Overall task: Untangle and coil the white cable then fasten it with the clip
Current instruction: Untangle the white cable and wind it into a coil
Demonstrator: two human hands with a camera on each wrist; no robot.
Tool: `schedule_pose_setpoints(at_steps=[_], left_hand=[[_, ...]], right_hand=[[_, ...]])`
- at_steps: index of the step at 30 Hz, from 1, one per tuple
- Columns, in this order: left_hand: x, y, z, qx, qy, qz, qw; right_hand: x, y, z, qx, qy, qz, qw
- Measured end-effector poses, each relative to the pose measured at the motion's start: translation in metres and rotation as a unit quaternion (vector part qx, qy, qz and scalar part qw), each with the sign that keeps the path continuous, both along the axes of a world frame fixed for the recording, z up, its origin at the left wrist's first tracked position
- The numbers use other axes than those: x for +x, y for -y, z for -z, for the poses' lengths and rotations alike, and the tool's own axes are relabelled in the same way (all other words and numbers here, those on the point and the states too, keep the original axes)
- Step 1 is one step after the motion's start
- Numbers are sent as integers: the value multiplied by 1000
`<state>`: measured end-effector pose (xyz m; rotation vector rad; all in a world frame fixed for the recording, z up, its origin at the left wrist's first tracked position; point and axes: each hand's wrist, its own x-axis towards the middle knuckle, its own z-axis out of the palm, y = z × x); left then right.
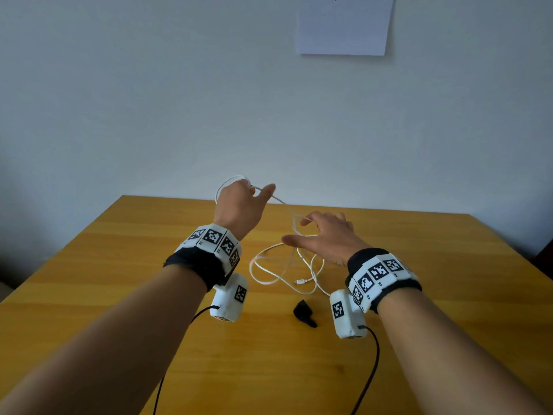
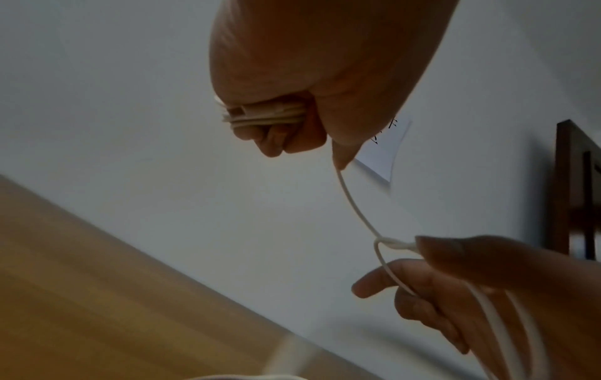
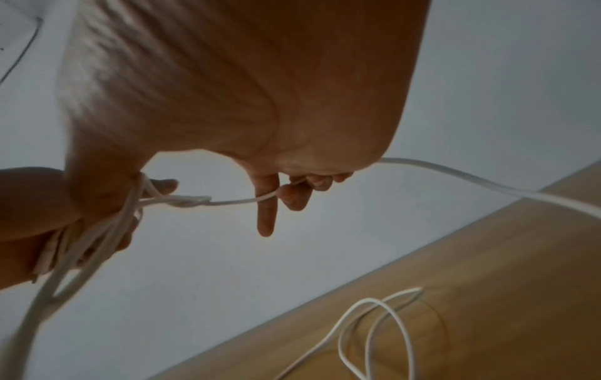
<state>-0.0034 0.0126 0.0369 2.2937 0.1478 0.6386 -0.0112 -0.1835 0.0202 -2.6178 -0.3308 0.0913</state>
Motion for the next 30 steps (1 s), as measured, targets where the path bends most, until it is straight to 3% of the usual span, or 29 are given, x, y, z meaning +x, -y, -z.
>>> schedule_pose_setpoints(at_steps=[6, 9, 13, 18, 25, 30], left_hand=[[3, -5, 1, -28, 21, -32, 999], [2, -6, -1, -41, 12, -57, 997], [-1, -12, -5, -36, 17, -92, 995], [0, -18, -6, -27, 33, -99, 994], [-1, -20, -6, -39, 56, -114, 991], [2, -33, -11, -106, 89, -151, 979]], right_hand=[[4, 6, 2, -29, -19, 25, 999], [8, 6, 6, -25, -25, 76, 996], [21, 18, 23, -111, 7, 143, 983], [29, 32, 35, -146, 10, 194, 970], [30, 38, 32, -147, -41, 253, 955], [26, 54, 34, -156, -52, 289, 943]])
